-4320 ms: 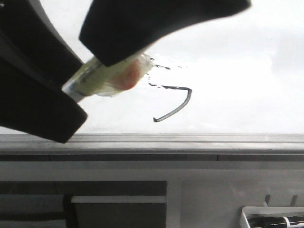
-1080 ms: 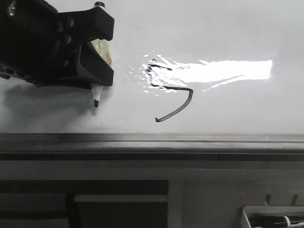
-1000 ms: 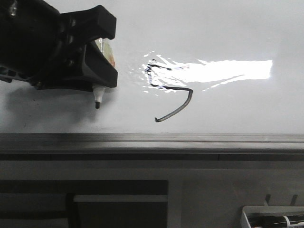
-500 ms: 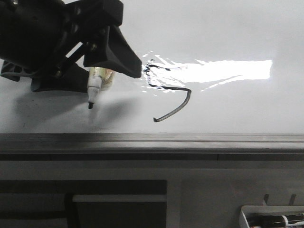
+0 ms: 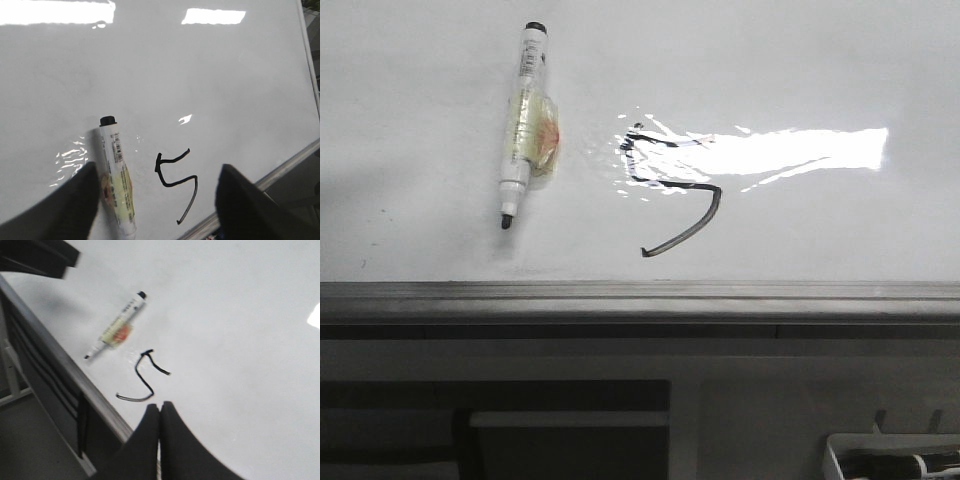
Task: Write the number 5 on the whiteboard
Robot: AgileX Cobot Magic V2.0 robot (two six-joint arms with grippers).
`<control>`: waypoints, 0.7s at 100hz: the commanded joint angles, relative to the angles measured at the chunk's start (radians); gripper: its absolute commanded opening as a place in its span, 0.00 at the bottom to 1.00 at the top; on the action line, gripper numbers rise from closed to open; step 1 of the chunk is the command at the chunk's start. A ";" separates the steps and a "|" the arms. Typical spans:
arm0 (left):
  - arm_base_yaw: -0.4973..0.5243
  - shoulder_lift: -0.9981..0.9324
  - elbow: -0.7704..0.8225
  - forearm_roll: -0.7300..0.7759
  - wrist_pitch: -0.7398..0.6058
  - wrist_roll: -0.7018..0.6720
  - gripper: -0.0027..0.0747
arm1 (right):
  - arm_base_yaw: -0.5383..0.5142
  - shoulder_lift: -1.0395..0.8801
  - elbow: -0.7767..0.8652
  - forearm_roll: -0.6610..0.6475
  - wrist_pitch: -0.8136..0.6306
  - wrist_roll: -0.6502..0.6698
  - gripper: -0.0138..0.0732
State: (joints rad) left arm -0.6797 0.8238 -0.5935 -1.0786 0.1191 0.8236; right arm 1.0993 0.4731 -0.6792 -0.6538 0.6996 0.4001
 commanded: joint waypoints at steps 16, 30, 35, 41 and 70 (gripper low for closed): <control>-0.001 -0.216 0.131 0.029 -0.021 -0.003 0.01 | -0.005 -0.233 0.183 -0.177 -0.009 0.104 0.09; -0.001 -0.274 0.178 0.025 -0.023 -0.003 0.01 | -0.005 -0.314 0.219 -0.178 0.006 0.104 0.09; -0.001 -0.274 0.181 0.025 -0.023 -0.003 0.01 | -0.005 -0.327 0.219 -0.178 0.022 0.104 0.09; -0.001 -0.274 0.184 0.025 -0.023 -0.003 0.01 | -0.005 -0.334 0.219 -0.178 0.032 0.104 0.09; -0.001 -0.272 0.195 0.025 -0.023 -0.003 0.01 | -0.005 -0.334 0.219 -0.178 0.038 0.104 0.09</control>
State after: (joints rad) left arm -0.6797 0.5504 -0.3697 -1.0442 0.1277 0.8236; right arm 1.0976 0.1272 -0.4381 -0.7830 0.7832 0.4983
